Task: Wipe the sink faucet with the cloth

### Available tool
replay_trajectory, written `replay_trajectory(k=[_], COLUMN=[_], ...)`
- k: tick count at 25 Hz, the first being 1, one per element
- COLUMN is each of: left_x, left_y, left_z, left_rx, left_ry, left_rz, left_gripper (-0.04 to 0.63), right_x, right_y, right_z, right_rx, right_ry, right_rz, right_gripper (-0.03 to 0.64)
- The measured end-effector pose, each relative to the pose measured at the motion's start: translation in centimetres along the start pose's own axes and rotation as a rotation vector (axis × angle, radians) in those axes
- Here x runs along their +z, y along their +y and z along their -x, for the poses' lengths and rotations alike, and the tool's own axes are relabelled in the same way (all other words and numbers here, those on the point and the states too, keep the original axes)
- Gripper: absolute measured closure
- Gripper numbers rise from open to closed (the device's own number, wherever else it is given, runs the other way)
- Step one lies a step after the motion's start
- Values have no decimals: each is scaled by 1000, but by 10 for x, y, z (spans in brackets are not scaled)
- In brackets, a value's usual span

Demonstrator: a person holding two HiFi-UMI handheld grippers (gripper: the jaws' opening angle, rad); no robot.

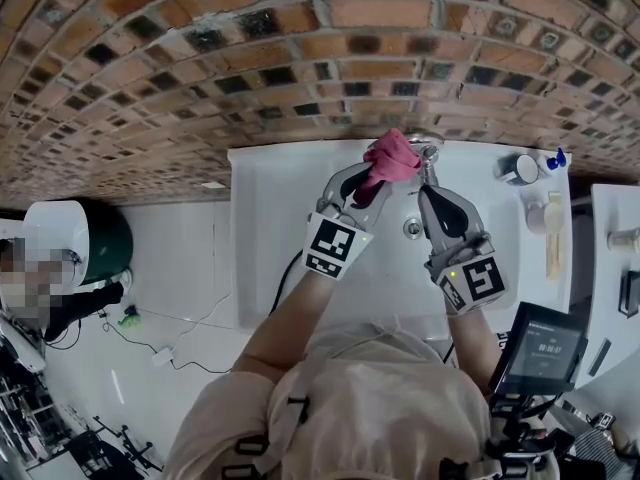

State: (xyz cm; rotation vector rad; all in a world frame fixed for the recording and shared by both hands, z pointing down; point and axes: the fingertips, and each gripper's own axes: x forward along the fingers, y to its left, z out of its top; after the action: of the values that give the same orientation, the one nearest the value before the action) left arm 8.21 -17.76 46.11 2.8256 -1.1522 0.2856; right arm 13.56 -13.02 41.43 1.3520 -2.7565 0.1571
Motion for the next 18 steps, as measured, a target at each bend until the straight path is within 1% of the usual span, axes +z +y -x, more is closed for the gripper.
replay_trajectory(k=[1,3,4,5,6,8,9,10,11,13,15,16,18], left_x=[-4,-16,-21,-25,-25,-16,-10,-7,-6,-11,-21,-29,-51], left_y=[-7,-29,-39,-45,-46,-32,-25,-21,-23,-31,-35,-36,-39], left_z=[2,-5,-12,-21,-29,-43,-49,-55,-60,-69,-77,-80,-84], left_rx=[-16,-89,-134,-168,-181,-159,-145,-144,-149,-159,-158,-158,-169], left_ry=[-6,7,17,18,5,-50,-70,-75,-66,-29,31,83,234], left_rz=[-8,-36,-38,-19,26,164,218,242,235,202,228,249,278], left_gripper=[508,508,508,508,508,508,508,509,508,508,509,509,509], right_x=[1,5,9,13,18,27,31,34,35,36,35,34,33], right_y=[0,-2,-2,-2,-1,1,1,1,0,-2,-3,-3,-2], right_z=[1,6,9,11,12,11,9,7,5,4,7,8,11], right_rx=[-1,-13,-18,-19,-18,-13,-9,-6,-4,-5,-10,-12,-16], right_ry=[-3,-14,-21,-30,-37,-47,-51,-54,-56,-55,-53,-51,-48], right_rz=[-2,-14,-20,-22,-19,-6,1,7,12,12,6,4,2], right_gripper=[621,621,621,621,621,621,621,621,621,621,621,621,621])
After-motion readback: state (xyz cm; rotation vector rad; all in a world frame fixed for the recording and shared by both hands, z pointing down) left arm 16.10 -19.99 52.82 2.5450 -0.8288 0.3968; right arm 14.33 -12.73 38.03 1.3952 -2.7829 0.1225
